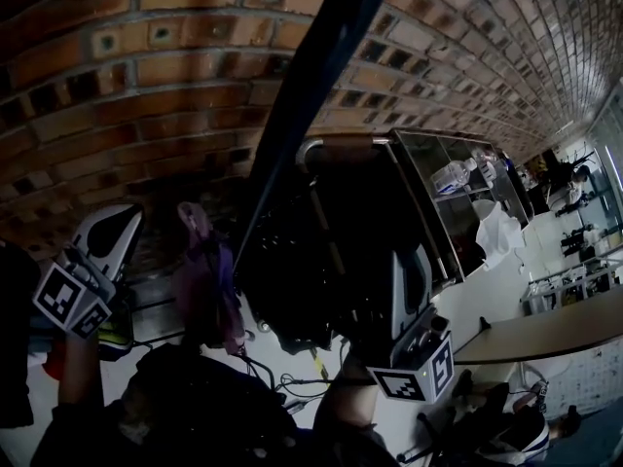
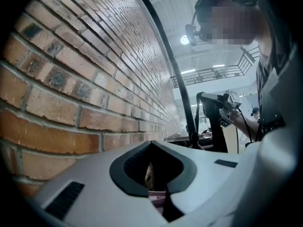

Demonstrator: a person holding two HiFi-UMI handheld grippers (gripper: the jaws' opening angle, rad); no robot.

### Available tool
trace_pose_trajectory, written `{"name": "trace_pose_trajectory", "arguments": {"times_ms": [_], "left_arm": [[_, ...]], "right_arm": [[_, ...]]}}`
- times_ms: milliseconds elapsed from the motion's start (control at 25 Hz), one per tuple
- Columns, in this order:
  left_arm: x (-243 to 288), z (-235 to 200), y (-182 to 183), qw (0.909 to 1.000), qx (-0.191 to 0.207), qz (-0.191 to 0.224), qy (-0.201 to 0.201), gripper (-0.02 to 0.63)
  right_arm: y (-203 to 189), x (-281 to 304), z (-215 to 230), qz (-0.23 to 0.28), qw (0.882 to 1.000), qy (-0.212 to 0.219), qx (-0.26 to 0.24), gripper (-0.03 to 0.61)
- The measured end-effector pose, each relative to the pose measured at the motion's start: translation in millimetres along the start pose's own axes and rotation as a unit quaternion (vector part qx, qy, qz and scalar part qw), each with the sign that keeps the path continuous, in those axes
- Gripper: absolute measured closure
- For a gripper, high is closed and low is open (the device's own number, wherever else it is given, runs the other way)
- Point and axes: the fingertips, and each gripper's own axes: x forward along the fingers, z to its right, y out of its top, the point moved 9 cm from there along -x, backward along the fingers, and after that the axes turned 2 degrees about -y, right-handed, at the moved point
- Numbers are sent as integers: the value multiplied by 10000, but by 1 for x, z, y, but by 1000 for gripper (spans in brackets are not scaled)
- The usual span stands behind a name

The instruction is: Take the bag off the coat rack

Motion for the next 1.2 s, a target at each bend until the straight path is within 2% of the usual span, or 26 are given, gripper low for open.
{"name": "trace_pose_trajectory", "arguments": {"times_ms": [440, 600, 880, 1200], "left_arm": [[-46, 63, -10, 9995, 28, -132, 270, 600], [-63, 97, -8, 9992, -9, -126, 371, 600], [-82, 166, -7, 9994, 82, -138, 304, 600], [-116, 223, 2, 9986, 97, -98, 508, 600]], "right_arm": [[21, -83, -20, -198, 9996, -184, 98, 538], [31, -119, -28, -282, 9991, -226, 233, 538], [45, -186, -39, -363, 9983, -248, 374, 538], [55, -232, -49, -453, 9974, -125, 542, 538]]}}
